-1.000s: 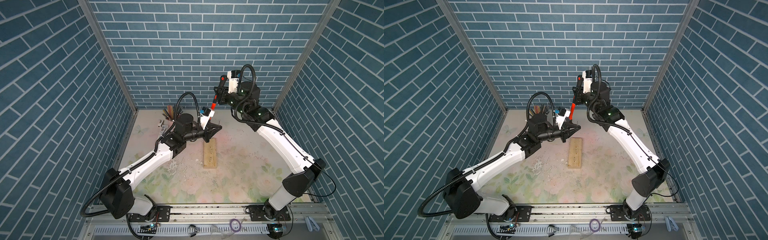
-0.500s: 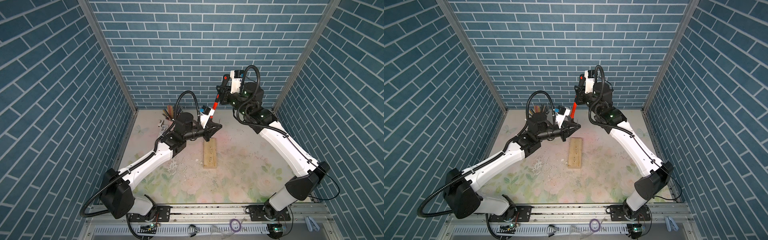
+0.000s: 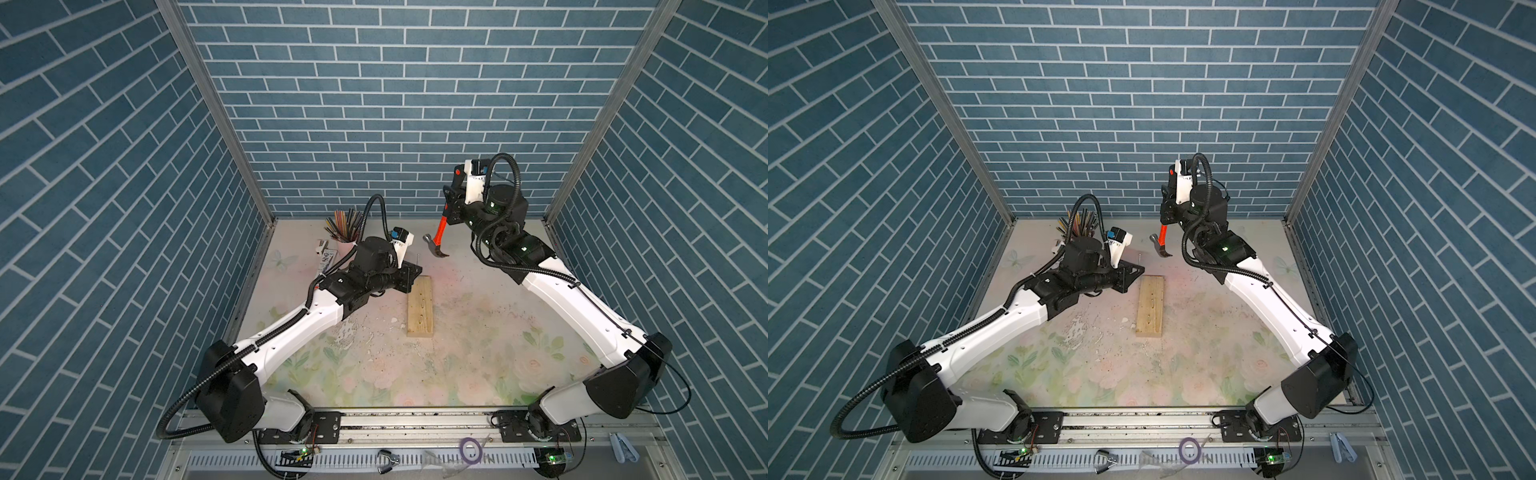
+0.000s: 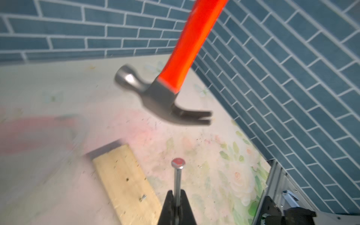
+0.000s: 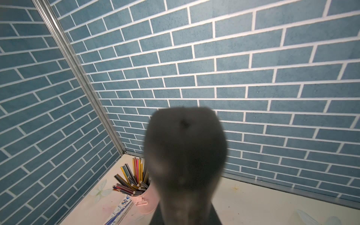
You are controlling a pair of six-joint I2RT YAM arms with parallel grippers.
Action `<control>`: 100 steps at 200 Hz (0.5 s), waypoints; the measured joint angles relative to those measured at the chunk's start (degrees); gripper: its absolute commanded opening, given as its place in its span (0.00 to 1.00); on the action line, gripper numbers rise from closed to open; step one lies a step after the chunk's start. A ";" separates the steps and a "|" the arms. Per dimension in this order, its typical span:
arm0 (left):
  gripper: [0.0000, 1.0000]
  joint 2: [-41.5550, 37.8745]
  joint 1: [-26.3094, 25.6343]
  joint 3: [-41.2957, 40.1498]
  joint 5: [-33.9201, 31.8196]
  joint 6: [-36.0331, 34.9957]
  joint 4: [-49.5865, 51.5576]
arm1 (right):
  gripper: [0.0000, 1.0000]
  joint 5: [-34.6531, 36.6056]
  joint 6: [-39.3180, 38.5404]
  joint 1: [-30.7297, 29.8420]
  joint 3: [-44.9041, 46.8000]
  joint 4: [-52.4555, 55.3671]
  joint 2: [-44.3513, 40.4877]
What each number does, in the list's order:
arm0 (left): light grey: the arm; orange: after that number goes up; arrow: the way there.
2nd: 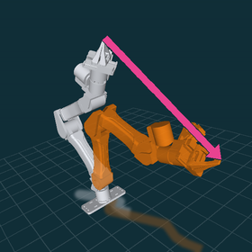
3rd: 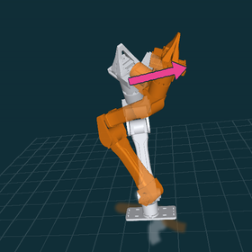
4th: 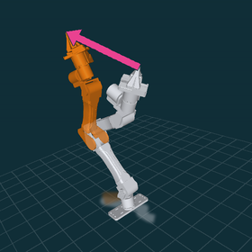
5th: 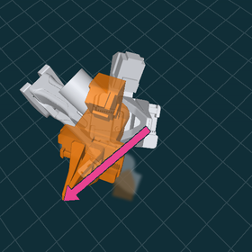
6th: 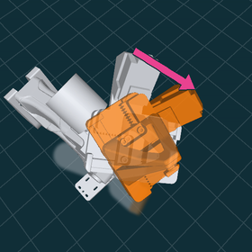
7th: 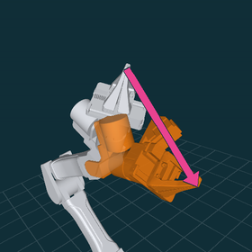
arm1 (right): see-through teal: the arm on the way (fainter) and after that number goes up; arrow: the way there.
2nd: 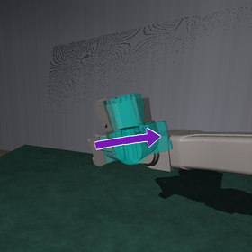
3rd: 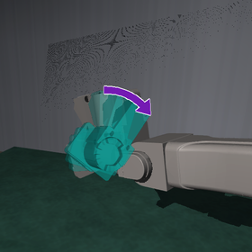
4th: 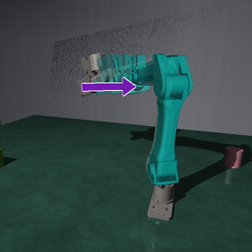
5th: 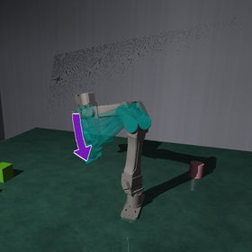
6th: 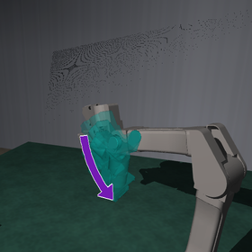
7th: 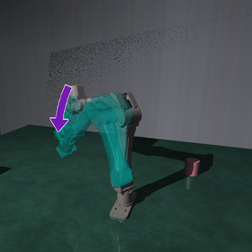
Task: Use a claw hammer to pull out a nail
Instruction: Place the nail at the center of the board.
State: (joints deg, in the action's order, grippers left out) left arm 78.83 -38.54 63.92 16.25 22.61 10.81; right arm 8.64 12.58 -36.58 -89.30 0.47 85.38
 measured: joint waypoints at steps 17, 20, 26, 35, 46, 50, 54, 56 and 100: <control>0.00 -1.64 0.00 -2.08 -3.21 1.99 4.22 | 0.00 0.42 -0.72 0.17 0.81 -1.31 -0.02; 0.00 -2.01 0.00 -2.51 -3.52 2.34 4.94 | 0.00 0.46 -0.90 0.20 0.94 -1.49 -0.02; 0.00 -2.71 0.00 -3.43 -4.52 3.02 6.16 | 0.00 0.44 -0.96 0.28 1.22 -1.95 -0.02; 0.00 -3.87 0.00 -4.90 -5.77 4.07 7.91 | 0.00 0.42 -1.05 0.35 1.62 -2.43 -0.02; 0.00 -5.25 0.00 -6.95 -7.28 5.27 9.81 | 0.00 0.37 -1.07 0.39 1.97 -2.93 0.00; 0.00 -5.66 -0.02 -7.65 -7.76 5.70 10.45 | 0.00 0.35 -1.07 0.39 2.12 -3.08 0.00; 0.00 -6.14 -0.02 -8.52 -8.37 6.23 11.32 | 0.00 0.35 -1.05 0.44 2.21 -3.21 0.00; 0.00 -6.29 -0.02 -8.81 -8.57 6.38 11.52 | 0.00 0.33 -1.07 0.44 2.25 -3.30 0.00; 0.00 -9.09 -0.66 -17.97 -12.66 10.03 16.79 | 0.00 0.04 -1.05 0.52 2.60 -4.79 0.02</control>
State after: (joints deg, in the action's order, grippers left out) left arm 69.73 -39.20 45.95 3.60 32.64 27.59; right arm 8.69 11.53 -36.05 -86.70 -4.32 85.41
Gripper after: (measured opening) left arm 0.073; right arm 0.193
